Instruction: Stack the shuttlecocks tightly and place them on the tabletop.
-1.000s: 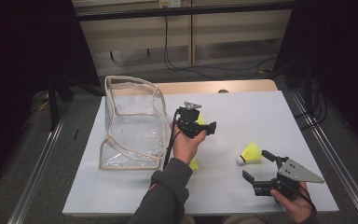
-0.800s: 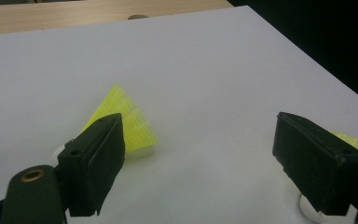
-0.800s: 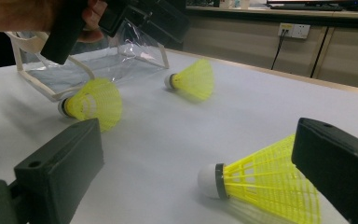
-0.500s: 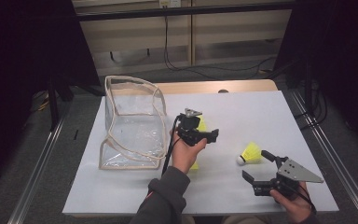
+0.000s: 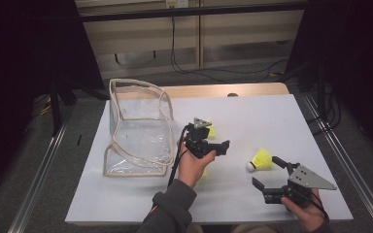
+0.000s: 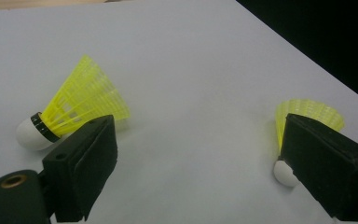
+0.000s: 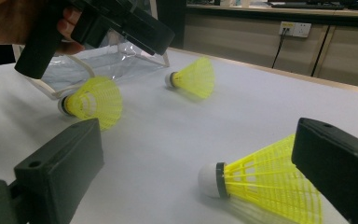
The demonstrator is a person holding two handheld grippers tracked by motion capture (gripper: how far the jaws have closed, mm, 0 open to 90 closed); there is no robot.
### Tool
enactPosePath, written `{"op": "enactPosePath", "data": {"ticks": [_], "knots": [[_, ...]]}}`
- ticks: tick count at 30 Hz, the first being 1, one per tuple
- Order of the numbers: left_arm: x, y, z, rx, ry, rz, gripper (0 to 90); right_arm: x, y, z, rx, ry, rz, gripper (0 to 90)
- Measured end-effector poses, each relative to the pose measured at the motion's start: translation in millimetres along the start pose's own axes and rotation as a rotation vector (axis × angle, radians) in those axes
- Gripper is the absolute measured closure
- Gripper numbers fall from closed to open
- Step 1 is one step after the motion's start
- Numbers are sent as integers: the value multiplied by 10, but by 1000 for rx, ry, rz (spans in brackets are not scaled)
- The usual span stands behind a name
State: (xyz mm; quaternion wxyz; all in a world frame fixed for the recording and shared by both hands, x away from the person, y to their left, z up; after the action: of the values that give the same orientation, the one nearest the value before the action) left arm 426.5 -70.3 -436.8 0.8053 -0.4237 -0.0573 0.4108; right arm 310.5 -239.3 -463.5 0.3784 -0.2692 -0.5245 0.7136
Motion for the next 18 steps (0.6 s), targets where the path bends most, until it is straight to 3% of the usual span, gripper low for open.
{"op": "enactPosePath", "data": {"ticks": [18], "knots": [[-164,122,78,9,78,-33,61,3,2,-2,2,-2,1,14]]}}
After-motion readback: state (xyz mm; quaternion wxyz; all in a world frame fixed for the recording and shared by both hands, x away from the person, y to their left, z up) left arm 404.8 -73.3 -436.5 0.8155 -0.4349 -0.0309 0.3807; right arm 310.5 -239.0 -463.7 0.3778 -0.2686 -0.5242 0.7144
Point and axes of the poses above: each handheld gripper's, and its own axes: z roughly backward along the jaws, y roughly out of its underside, x roughly to its left, the point moved 8 cm from there along -z, roughly forward along the jaws, and after that the axes turned 5 degrees about x, right-handed, at the moved point
